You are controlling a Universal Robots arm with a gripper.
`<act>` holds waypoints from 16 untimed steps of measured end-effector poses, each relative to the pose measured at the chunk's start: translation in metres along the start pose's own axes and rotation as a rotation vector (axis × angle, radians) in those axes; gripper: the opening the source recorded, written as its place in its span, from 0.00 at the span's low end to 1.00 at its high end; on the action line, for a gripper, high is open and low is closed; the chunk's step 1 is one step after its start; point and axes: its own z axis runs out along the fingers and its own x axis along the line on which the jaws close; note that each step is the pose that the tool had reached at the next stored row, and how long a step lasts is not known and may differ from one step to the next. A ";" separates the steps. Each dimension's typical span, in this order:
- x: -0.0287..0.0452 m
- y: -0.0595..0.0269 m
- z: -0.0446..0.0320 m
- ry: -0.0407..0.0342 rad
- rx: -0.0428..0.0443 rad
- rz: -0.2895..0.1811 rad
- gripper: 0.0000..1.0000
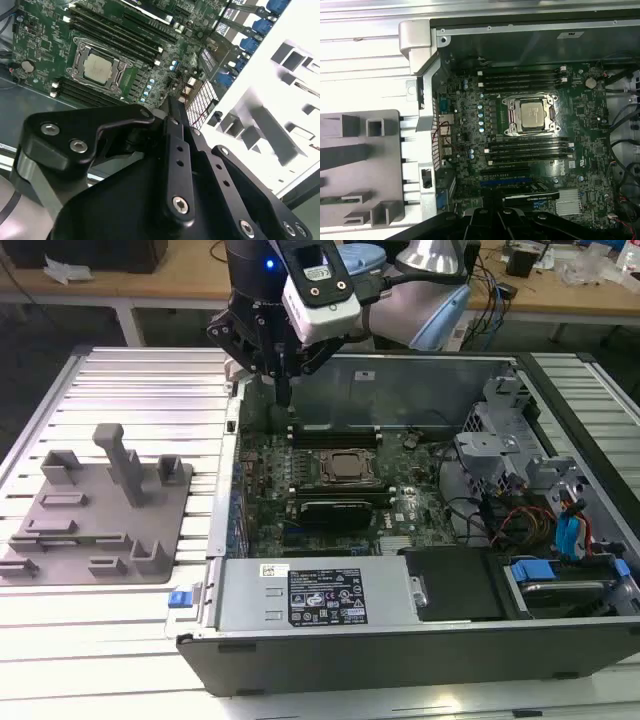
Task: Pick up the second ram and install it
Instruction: 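Reach for the second ram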
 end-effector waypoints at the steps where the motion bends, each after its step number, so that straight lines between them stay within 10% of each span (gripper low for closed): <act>1: 0.0000 0.0000 0.0000 0.0000 0.0000 0.000 0.08; 16: 0.0189 -0.0014 -0.0005 0.0000 0.0001 0.000 0.08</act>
